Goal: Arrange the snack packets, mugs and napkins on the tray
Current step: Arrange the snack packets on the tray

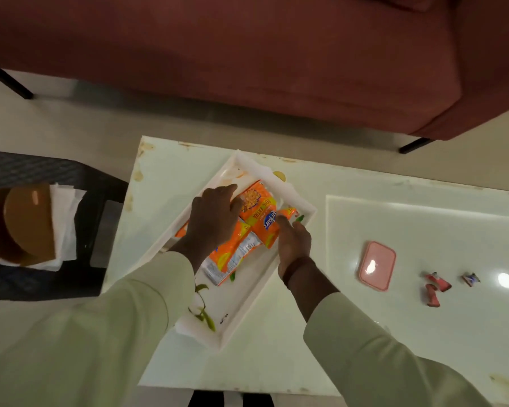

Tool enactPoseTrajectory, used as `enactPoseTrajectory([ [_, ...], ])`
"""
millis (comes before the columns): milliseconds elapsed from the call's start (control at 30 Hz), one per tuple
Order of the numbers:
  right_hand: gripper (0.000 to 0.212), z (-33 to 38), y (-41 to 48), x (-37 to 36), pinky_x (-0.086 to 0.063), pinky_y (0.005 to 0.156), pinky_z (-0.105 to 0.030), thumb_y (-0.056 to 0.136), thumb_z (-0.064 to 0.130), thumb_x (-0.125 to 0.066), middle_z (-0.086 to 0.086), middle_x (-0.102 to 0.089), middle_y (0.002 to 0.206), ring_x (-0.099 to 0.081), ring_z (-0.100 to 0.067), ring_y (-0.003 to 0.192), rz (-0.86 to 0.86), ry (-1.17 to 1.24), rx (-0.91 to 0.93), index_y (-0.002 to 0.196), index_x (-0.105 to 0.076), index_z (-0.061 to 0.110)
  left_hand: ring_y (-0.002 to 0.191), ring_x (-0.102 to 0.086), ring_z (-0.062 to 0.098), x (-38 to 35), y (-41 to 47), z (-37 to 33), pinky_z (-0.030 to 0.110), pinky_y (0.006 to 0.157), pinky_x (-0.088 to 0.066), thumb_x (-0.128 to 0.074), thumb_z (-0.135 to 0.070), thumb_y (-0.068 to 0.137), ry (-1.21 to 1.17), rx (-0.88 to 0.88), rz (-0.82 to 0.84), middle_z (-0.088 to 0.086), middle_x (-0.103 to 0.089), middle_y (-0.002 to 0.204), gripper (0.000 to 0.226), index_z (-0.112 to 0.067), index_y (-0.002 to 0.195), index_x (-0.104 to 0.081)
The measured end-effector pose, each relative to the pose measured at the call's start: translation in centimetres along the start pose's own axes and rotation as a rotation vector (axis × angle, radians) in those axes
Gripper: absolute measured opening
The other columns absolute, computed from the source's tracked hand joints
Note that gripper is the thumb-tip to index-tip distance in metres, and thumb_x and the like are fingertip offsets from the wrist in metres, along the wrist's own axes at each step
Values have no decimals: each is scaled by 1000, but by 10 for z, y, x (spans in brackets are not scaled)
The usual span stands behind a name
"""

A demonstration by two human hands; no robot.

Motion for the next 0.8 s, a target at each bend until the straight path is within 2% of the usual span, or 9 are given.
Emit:
enactPoseTrajectory([
  [67, 31, -9, 17, -7, -52, 58, -23, 89, 34, -66, -8, -73, 103, -68, -17, 79, -17, 55, -19, 110, -67, 10, 112, -58, 33, -14, 18, 1, 49, 96, -42, -35, -37, 103, 75, -12, 5, 11, -67, 123, 43, -17, 137, -52],
  [133, 15, -14, 30, -10, -59, 73, -36, 87, 32, -67, -7, -74, 95, -70, -23, 84, -60, 31, 4, 87, -70, 18, 112, -58, 31, -28, 27, 4, 49, 98, -41, -33, -35, 103, 141, -12, 36, 9, -67, 123, 42, -18, 138, -50],
  [200, 15, -16, 37, -7, -60, 79, -44, 85, 28, -69, -6, -73, 87, -71, -27, 84, -116, 11, 29, 74, -67, 19, 112, -59, 30, -38, 31, 9, 47, 98, -41, -34, -35, 103, 196, -2, 57, 9, -65, 122, 40, -19, 135, -52],
  [300, 12, -15, 44, -3, -58, 69, -33, 85, 26, -71, -6, -75, 87, -71, -21, 76, -152, 19, 60, 86, -73, 14, 103, -62, 28, -43, 31, 19, 44, 95, -41, -38, -34, 102, 145, 40, 53, 7, -69, 111, 34, -19, 118, -64],
  [367, 17, -2, 45, 0, -57, 69, -30, 85, 29, -72, -5, -76, 88, -71, -19, 77, -145, -18, 137, 91, -76, 13, 101, -62, 26, -43, 27, 27, 41, 93, -37, -43, -34, 101, 41, 105, 54, 3, -72, 107, 29, -22, 108, -69],
  [433, 19, 19, 42, 0, -58, 77, -33, 86, 32, -70, -4, -76, 88, -71, -18, 81, -135, -124, 261, 91, -76, 14, 102, -61, 24, -39, 19, 33, 39, 90, -33, -48, -36, 98, -23, 165, 26, -1, -73, 104, 26, -24, 101, -71],
  [567, 16, 83, 31, -16, -50, 68, -17, 91, 32, -65, 1, -73, 82, -62, -3, 67, -85, -334, 563, 84, -70, 19, 108, -57, 27, -31, -1, 39, 39, 88, -31, -50, -35, 94, -64, 274, -39, 0, -73, 101, 24, -27, 96, -73],
  [700, 23, 136, 27, -66, -45, 78, -24, 94, 34, -60, -2, -74, 96, -62, -14, 85, 48, -603, 771, 96, -73, 16, 122, -41, 28, -31, -15, 41, 43, 100, -30, -58, -37, 90, -118, 396, -123, -5, -57, 123, 19, -27, 97, -73],
  [800, 24, 153, 37, -102, -48, 90, -38, 95, 38, -57, -1, -72, 107, -63, -21, 101, 93, -786, 814, 100, -71, 20, 121, -38, 31, -28, -14, 44, 45, 102, -30, -55, -36, 92, -127, 496, -166, 0, -50, 124, 23, -26, 100, -74],
])
Point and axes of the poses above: each hand's wrist, its own y-axis towards the middle knuckle, its own x-axis out of the back of the hand, z = x × y, the point moved 10 cm from there along y, towards the middle knuckle
